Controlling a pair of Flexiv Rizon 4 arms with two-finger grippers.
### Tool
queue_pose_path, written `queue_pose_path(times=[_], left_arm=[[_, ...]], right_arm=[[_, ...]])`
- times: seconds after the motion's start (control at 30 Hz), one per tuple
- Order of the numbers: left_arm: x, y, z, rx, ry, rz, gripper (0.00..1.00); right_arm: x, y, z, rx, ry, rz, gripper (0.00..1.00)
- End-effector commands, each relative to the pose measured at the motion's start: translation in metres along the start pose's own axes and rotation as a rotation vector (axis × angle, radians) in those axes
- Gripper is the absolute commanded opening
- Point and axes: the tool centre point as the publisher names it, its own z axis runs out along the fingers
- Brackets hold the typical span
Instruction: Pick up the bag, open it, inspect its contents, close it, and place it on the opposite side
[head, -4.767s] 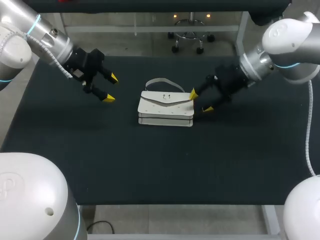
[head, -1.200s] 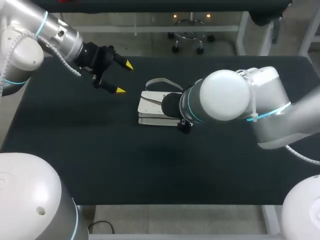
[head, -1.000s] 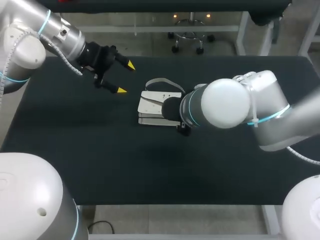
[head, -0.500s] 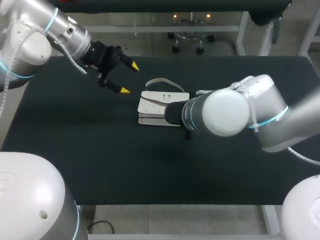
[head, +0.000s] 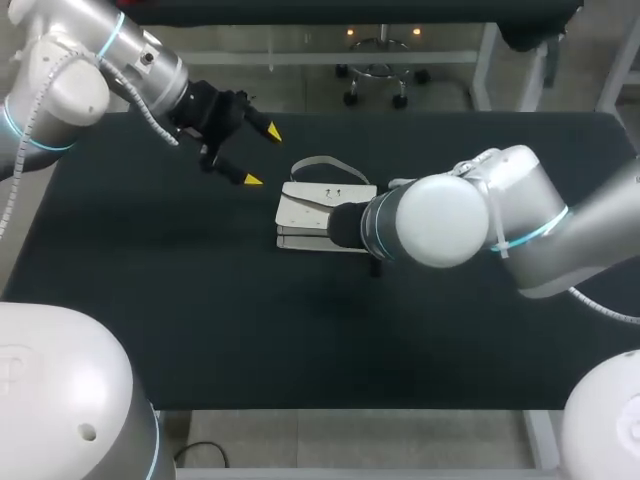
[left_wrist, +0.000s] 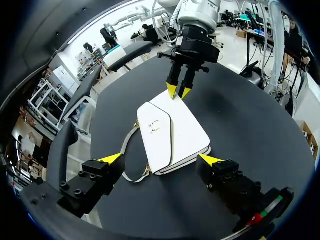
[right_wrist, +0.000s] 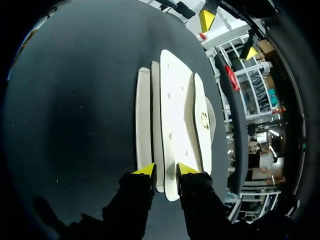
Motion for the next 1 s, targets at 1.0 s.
queue_pose_path(times=[1.0], left_arm=[[0.0042,-0.0098,0.0051,0.014,-0.029,0.121,1.0]], right_arm=[[-0.0029,-0.0013,0.006,0.0,0.0,-0.001,0.0]])
